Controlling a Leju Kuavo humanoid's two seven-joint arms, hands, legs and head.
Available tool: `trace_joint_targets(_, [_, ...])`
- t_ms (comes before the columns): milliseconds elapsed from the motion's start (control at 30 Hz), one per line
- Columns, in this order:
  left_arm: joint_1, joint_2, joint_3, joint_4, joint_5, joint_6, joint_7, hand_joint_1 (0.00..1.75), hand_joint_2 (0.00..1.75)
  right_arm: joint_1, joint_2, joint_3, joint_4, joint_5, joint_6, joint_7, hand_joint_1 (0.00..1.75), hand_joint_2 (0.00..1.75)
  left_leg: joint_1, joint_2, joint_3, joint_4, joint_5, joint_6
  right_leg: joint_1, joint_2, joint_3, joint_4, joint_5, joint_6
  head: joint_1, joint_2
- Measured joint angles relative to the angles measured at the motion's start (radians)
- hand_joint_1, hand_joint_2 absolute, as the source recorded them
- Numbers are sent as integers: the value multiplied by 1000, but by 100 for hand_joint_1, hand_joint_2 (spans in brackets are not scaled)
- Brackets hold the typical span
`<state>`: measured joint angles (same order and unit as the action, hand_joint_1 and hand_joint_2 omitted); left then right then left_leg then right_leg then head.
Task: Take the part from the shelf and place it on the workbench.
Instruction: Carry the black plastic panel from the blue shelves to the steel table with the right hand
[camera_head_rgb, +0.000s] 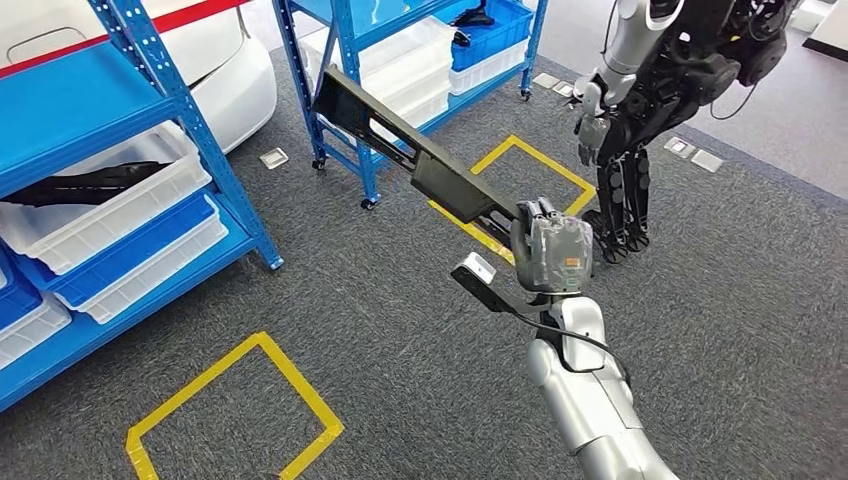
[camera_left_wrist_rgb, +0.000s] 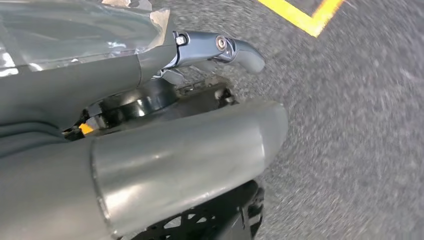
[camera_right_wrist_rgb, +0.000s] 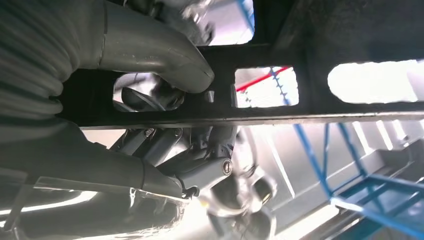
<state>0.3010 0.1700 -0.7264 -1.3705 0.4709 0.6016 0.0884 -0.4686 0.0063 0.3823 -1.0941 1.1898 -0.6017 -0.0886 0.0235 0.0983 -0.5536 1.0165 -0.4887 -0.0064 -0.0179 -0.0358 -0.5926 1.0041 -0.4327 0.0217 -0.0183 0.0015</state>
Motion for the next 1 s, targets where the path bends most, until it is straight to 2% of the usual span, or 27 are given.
trace_joint_targets(67, [8,-1,26,0,-39,-41,14,0,0,3,-14,-11,-25,8,9,2,175,175,2,-61,-40,92,-59,-4,-1,22,-2,-2,6,-13,-6,0])
trace_joint_targets(100, [12,-1,39,0,-53,-57,19,0,0,3,-19,-15,-33,10,13,3,175,175,1,-82,-72,161,-93,-2,1,34,-5,-2,8,-18,-9,0])
trace_joint_targets(133, [16,-3,53,1,-66,-71,24,0,0,4,-24,-18,-40,12,16,2,175,175,0,-93,-103,226,-119,0,5,48,-7,-2,10,-22,-11,0])
trace_joint_targets(167, [19,-5,65,2,-76,-81,28,0,0,6,-29,-20,-44,13,17,0,175,175,-1,-98,-122,264,-126,3,9,62,-9,-1,12,-25,-11,0])
trace_joint_targets(200, [22,-8,78,2,-87,-91,32,0,0,8,-34,-23,-48,14,18,-3,175,175,-3,-100,-125,265,-115,8,12,76,-9,-1,14,-27,-11,0])
trace_joint_targets(233, [26,-13,92,3,-103,-103,37,0,0,11,-39,-24,-50,14,17,-8,175,175,-4,-105,-107,227,-86,15,14,90,-9,-1,15,-29,-11,0])
trace_joint_targets(300, [37,-24,127,3,-143,-131,51,0,0,15,-45,-25,-58,8,16,-18,175,175,-7,-141,-38,92,-25,33,18,116,-9,-1,20,-28,-11,0])
trace_joint_targets(333, [45,-30,146,2,-164,-144,58,0,0,16,-47,-25,-62,4,15,-22,175,175,-10,-158,-12,37,-9,40,18,128,-11,0,22,-26,-11,0])
trace_joint_targets(367, [53,-36,164,2,-179,-154,63,0,0,15,-49,-25,-66,0,14,-23,175,175,-13,-169,3,6,-5,45,16,139,-14,0,24,-22,-10,0])
trace_joint_targets(400, [60,-42,179,1,-189,-160,66,0,0,16,-50,-25,-68,-2,14,-23,175,175,-17,-169,7,-6,-7,48,14,150,-17,-2,27,-16,-10,0])
trace_joint_targets(467, [69,-51,199,-1,-197,-166,68,0,0,18,-56,-26,-73,-3,13,-24,175,175,-19,-147,11,-18,4,54,9,163,-25,-3,34,-3,-11,0])
trace_joint_targets(500, [72,-56,207,-2,-199,-167,69,0,0,18,-60,-26,-75,-3,13,-24,175,175,-17,-135,16,-28,12,57,9,152,-33,7,30,0,-10,0])
trace_joint_targets(533, [75,-60,213,-2,-201,-168,69,0,0,18,-63,-26,-78,-4,13,-25,175,175,-14,-123,21,-38,22,61,9,130,-49,34,17,0,-8,0])
trace_joint_targets(600, [87,-69,229,-4,-224,-181,82,0,0,17,-65,-25,-80,-8,12,-28,175,175,-13,-95,26,-47,31,63,7,75,-105,150,-39,-2,-1,0])
trace_joint_targets(633, [97,-76,240,-7,-250,-195,96,0,0,19,-65,-23,-80,-13,12,-29,175,175,-13,-81,26,-47,32,64,2,59,-135,218,-67,0,2,0])
trace_joint_targets(667, [110,-84,255,-13,-290,-217,116,0,0,22,-65,-22,-80,-18,12,-30,175,175,-13,-66,25,-46,32,62,-3,50,-156,267,-84,6,2,0])
trace_joint_targets(700, [122,-92,273,-21,-330,-242,138,0,0,25,-65,-21,-79,-21,12,-31,175,175,-12,-52,25,-46,31,60,-9,44,-158,278,-85,16,3,0])
trace_joint_targets(733, [126,-101,296,-24,-362,-279,152,0,0,30,-65,-20,-80,-24,12,-34,175,175,-11,-40,25,-46,29,57,-14,36,-137,246,-70,28,3,0])
trace_joint_targets(767, [111,-109,326,-3,-379,-330,145,0,0,37,-63,-19,-83,-25,13,-36,175,175,-9,-30,25,-45,29,52,-20,21,-97,178,-47,40,3,0])
trace_joint_targets(800, [69,-116,366,60,-380,-390,105,0,0,45,-59,-17,-87,-23,14,-39,175,175,-10,-24,25,-44,27,44,-21,-4,-55,103,-25,48,4,0])
trace_joint_targets(833, [11,-122,414,167,-373,-452,34,0,0,53,-51,-13,-91,-19,16,-40,175,175,-10,-19,23,-42,25,35,-20,-22,-21,43,-8,48,6,0])
trace_joint_targets(867, [-53,-126,462,298,-368,-502,-50,0,0,58,-39,-7,-95,-14,17,-40,175,175,-11,-14,21,-41,21,25,-17,-33,-2,7,1,41,8,0])
trace_joint_targets(900, [-110,-129,505,431,-367,-532,-129,0,0,62,-27,0,-96,-8,18,-40,175,175,-11,-6,22,-41,17,17,-13,-30,3,-3,3,28,8,0])
trace_joint_targets(967, [-179,-133,569,643,-369,-551,-217,0,0,64,-6,14,-95,-6,18,-44,175,175,-6,15,28,-44,11,4,-11,4,-1,-2,7,6,2,0])
trace_joint_targets(1000, [-202,-136,591,720,-369,-554,-237,0,0,64,1,19,-93,-10,18,-49,175,175,-2,7,29,-36,1,-1,-12,18,-3,-2,10,-1,-4,0])
